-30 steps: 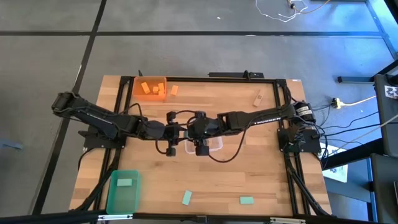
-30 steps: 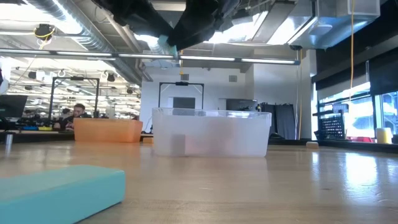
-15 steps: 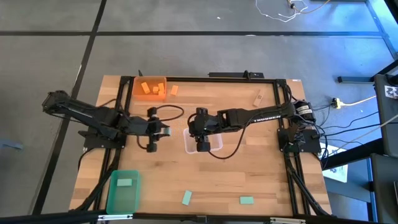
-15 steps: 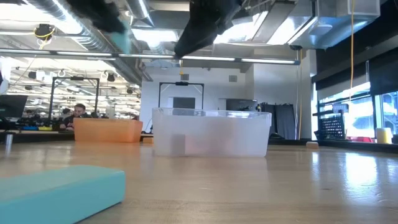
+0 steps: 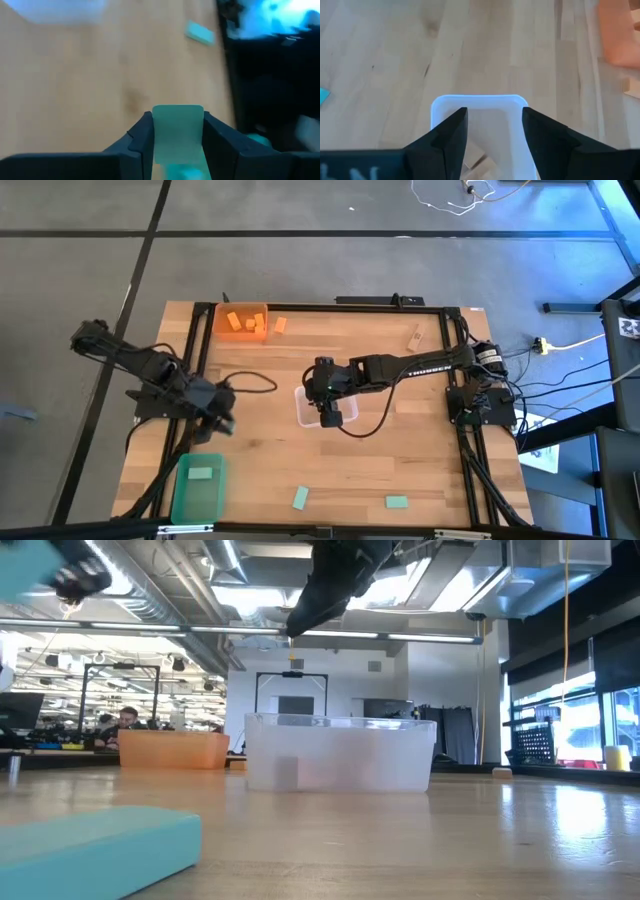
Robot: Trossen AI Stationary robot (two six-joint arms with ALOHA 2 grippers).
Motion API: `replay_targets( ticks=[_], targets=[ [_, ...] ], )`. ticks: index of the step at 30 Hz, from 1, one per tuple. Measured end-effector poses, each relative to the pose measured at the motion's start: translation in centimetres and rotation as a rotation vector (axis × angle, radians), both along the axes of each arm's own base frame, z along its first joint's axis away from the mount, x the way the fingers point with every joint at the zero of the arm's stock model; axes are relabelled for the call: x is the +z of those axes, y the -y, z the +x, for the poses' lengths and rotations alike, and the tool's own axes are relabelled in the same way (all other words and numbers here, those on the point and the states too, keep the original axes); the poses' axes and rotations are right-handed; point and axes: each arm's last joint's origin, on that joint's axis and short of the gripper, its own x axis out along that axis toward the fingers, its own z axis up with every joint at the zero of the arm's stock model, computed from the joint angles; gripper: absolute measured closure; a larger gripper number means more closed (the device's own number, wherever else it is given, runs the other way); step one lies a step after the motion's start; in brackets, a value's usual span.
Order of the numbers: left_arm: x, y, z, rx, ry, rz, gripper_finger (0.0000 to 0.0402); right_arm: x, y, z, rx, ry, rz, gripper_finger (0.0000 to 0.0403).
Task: Sort & place blocks by color
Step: Put the blue block into the green bin
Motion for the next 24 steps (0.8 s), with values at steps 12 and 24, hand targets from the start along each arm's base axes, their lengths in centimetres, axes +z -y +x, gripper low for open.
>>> replay_targets(
  ticks=[12,24],
  targets=[
    [-3.5,5.6,-1.2,0.044,-0.51,-0.214,0.0282,0.0,0.0,0.1,-0.003,0.01,0.005,0.0214],
    [-9.6,9.8,-1.2,0.032,-0.7,-0.297,0.0282,0.0,-0.3,0.1,0.068,0.004,0.084,0.0214]
  ],
)
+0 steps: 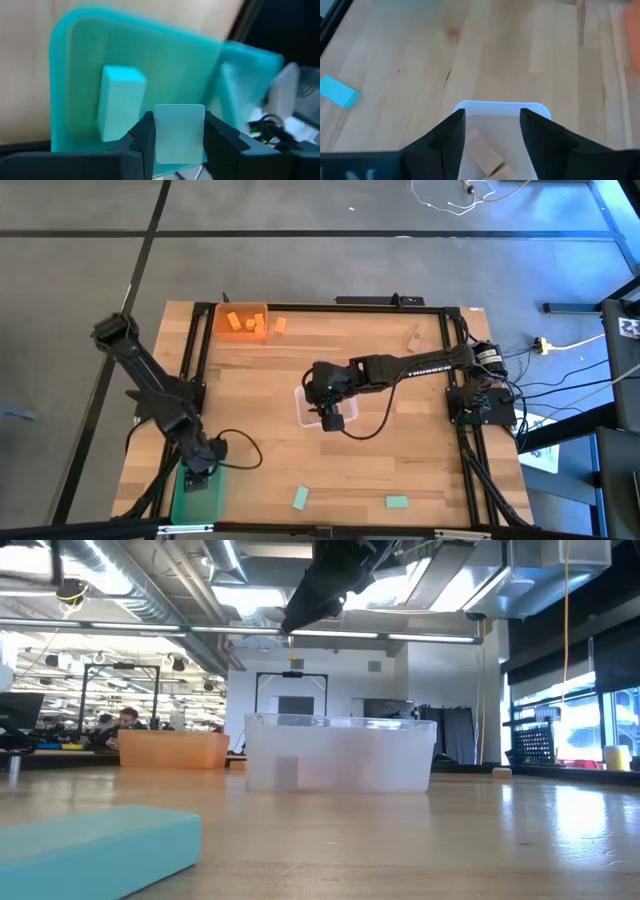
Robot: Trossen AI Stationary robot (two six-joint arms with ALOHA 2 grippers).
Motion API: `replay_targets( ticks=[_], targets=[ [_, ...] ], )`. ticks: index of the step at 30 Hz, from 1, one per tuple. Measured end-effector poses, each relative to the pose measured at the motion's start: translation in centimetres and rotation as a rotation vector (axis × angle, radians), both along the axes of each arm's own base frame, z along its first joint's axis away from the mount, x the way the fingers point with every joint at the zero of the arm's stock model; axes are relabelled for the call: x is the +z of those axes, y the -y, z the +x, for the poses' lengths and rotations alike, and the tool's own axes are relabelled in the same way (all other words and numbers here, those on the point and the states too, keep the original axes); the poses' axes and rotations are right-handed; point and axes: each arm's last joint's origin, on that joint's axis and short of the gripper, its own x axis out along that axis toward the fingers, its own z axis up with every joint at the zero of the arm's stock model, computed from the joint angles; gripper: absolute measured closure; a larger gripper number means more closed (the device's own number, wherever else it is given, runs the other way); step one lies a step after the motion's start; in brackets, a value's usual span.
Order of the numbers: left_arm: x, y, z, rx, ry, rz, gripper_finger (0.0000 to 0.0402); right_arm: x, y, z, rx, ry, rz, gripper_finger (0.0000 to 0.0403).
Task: Sort & place blocks by color
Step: Put the blue block into the green bin
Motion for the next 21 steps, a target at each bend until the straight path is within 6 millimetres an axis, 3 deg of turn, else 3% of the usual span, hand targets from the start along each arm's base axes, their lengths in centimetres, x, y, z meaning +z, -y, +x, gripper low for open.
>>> replay_targets(
  ticks=[4,10,16,21],
  targets=[
    [-1.4,0.4,0.0,-0.033,-0.048,0.001,0.0282,0.0,0.0,0.0,-0.001,0.0,0.001,0.0214],
    [-1.8,1.0,0.5,-0.042,0.003,-0.005,0.028,0.0,0.0,0.0,-0.015,-0.002,0.013,0.0214],
    [-1.8,0.9,0.6,-0.024,0.029,0.011,0.0232,0.0,0.0,0.0,-0.021,-0.003,0.018,0.0214],
    [-1.8,0.9,0.7,-0.017,0.04,0.015,0.0223,0.0,0.0,0.0,-0.021,-0.003,0.019,0.0214]
  ],
)
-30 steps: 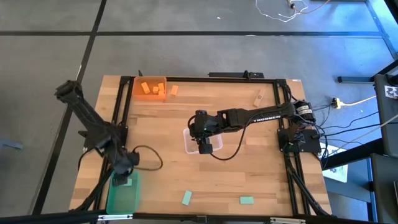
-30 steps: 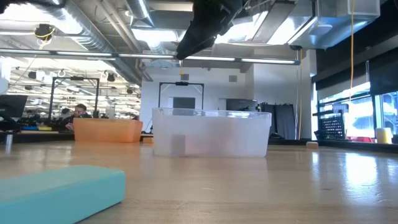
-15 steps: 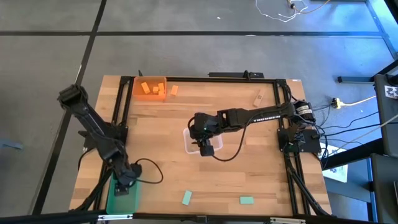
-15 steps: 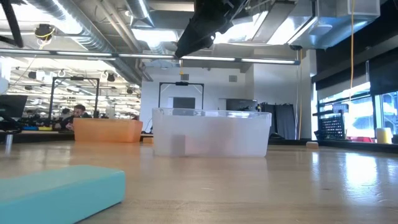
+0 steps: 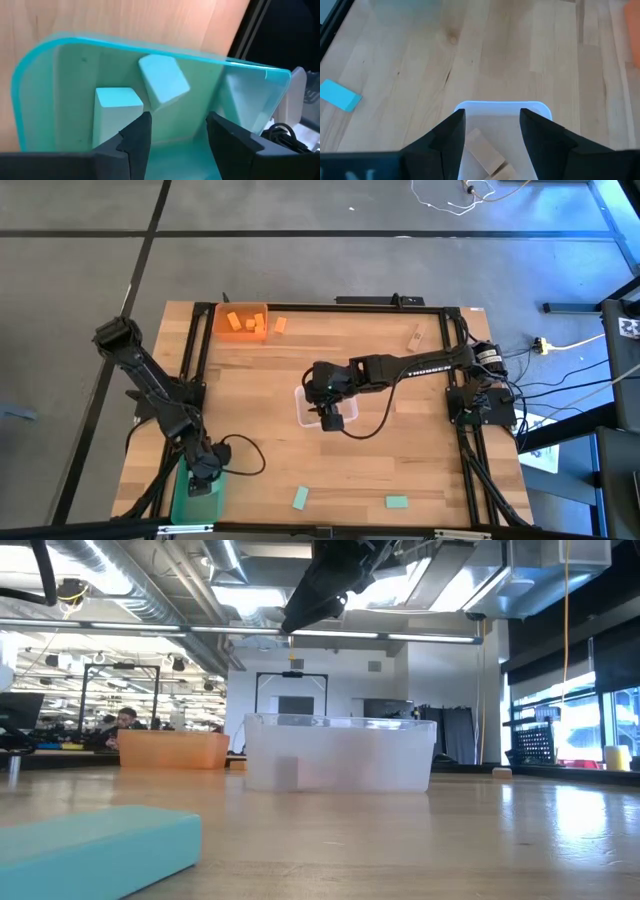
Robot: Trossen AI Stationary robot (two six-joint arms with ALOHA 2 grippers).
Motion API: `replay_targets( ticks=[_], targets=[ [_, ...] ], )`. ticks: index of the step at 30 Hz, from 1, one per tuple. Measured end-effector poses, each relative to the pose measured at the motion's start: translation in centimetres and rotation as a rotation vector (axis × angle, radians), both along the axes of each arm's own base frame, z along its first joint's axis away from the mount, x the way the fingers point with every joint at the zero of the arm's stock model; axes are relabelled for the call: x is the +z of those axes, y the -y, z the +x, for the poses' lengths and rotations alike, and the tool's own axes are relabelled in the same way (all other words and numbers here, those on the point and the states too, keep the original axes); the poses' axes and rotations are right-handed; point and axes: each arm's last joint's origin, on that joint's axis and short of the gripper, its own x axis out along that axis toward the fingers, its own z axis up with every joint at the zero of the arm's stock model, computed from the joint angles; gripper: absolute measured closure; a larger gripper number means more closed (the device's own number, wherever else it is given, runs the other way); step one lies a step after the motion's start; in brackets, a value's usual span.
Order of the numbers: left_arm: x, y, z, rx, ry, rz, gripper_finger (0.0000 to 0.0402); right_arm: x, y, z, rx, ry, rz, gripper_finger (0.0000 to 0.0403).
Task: Sort & place blocks by color
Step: Put the blue block into the green bin
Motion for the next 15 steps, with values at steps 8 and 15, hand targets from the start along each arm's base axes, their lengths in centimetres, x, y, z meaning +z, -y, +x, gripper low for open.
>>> replay_targets(
  ticks=[8,15],
  targets=[
    [0.2,-0.2,0.1,-0.025,0.01,-0.018,0.0221,0.6,0.0,-1.1,-0.055,-0.059,0.046,0.0214],
    [0.2,-1.0,1.2,-0.049,0.122,0.022,0.0223,3.4,-1.6,-4.1,-0.11,-0.104,0.12,0.0214]
  ],
)
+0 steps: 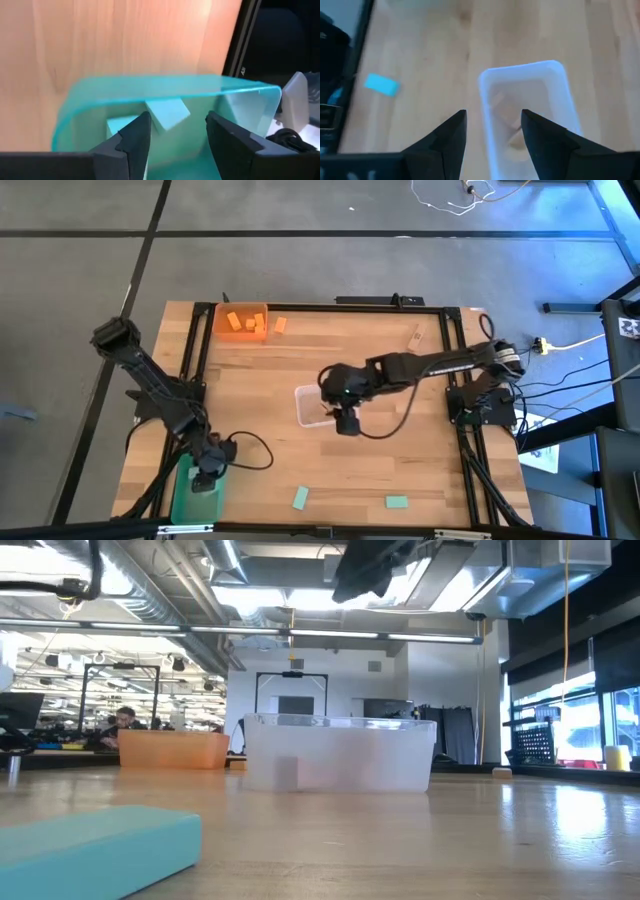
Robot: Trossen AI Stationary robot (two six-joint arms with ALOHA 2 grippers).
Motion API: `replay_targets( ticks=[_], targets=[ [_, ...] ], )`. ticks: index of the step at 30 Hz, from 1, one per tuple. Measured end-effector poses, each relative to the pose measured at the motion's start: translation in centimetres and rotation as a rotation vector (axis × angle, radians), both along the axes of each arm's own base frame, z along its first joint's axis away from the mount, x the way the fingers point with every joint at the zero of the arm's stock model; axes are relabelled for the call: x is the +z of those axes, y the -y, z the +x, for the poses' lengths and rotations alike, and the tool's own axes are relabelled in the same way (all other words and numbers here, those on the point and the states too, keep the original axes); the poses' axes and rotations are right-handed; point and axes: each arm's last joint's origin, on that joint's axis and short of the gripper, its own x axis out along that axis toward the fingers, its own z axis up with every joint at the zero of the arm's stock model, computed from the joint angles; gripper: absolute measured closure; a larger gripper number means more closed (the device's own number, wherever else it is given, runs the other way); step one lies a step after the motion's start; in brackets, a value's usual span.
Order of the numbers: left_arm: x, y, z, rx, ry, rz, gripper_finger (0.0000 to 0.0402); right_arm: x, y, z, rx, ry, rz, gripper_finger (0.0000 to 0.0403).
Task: Sort & place blocks by color
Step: Put the blue block into the green bin
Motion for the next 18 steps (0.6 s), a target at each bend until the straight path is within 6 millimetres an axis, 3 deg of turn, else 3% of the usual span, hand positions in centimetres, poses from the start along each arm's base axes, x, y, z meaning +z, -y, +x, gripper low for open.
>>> replay_targets(
  ticks=[3,18],
  targets=[
    [0.0,-0.4,0.5,-0.014,0.058,0.029,0.0223,0.7,-0.9,-1.1,-0.024,-0.029,0.035,0.0214],
    [0.1,-2.2,2.4,-0.007,0.246,0.147,0.0224,0.1,-4.6,-3.3,-0.037,-0.21,0.124,0.0214]
  ],
)
